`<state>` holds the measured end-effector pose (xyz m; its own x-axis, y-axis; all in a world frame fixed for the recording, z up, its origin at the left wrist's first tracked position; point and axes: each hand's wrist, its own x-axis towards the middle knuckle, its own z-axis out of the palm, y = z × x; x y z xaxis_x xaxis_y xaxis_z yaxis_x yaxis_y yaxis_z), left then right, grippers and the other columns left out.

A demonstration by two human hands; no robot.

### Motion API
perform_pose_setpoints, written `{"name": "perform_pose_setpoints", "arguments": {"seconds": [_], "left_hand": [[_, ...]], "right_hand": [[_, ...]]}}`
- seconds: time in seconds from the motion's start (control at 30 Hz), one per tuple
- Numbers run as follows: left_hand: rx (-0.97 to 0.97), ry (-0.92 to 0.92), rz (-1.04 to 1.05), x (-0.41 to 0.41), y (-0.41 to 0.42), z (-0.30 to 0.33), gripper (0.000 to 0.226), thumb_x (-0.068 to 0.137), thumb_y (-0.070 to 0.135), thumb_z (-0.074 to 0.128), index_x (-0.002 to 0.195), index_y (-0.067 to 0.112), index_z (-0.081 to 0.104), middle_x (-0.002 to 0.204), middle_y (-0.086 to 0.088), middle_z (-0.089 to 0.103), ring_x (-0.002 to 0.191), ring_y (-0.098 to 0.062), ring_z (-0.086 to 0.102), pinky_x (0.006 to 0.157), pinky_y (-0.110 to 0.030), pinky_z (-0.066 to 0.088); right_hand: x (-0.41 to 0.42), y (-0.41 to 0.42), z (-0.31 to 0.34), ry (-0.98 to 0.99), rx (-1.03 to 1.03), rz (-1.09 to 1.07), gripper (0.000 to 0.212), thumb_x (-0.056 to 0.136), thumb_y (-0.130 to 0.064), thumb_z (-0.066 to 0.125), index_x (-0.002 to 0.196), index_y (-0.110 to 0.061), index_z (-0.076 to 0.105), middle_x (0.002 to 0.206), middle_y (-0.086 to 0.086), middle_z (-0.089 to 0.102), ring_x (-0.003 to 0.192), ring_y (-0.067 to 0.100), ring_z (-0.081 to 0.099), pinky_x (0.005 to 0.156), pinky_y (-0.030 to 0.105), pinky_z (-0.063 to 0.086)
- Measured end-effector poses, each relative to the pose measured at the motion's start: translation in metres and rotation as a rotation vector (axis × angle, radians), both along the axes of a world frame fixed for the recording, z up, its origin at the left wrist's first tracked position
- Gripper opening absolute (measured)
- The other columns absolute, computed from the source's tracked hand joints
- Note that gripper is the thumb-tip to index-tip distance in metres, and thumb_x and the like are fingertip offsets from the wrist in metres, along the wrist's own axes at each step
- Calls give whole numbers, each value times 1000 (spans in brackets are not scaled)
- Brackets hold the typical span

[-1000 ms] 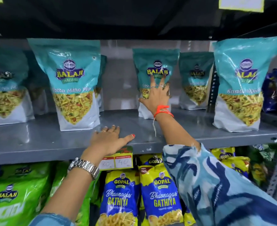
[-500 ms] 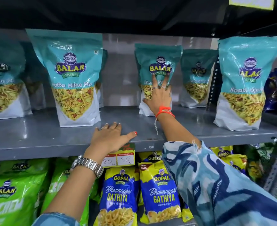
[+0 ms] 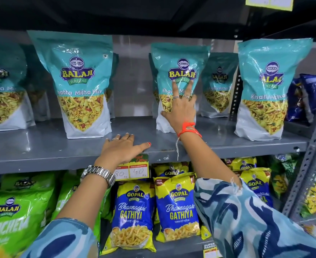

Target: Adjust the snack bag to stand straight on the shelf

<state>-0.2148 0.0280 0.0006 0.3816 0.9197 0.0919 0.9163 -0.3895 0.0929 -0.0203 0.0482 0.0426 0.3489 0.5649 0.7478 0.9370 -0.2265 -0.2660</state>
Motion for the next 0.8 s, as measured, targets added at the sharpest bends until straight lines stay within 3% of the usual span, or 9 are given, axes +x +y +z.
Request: {"name": "perform_pose_setpoints", "arguments": {"seconds": [0.4,0.63,0.8], "left_hand": [[16,-4,5,1,2,0,87,82,76,21,151,22,19,161,2,12,147,-23,11,117,-48,12],[-1,50,-21,-1,5,0,90,76,80,14,150,30,19,161,1,10,147,-26,10,117,-51,13],[1,-4,17,3,2,2,87,82,76,21,150,23,21,160,3,14,147,-24,13,116,-48,15]], "right_hand": [[-25,-70,-2,29,64,0,104,71,-43,80,150,-37,11,161,16,-4,135,43,26,84,55,55],[-38,-106,-2,35,87,19,103,71,-41,80,149,-38,13,161,15,-3,135,43,25,84,54,52],[-43,-119,-4,31,107,11,103,69,-39,80,148,-38,14,161,15,-3,134,43,26,82,53,53]]}}
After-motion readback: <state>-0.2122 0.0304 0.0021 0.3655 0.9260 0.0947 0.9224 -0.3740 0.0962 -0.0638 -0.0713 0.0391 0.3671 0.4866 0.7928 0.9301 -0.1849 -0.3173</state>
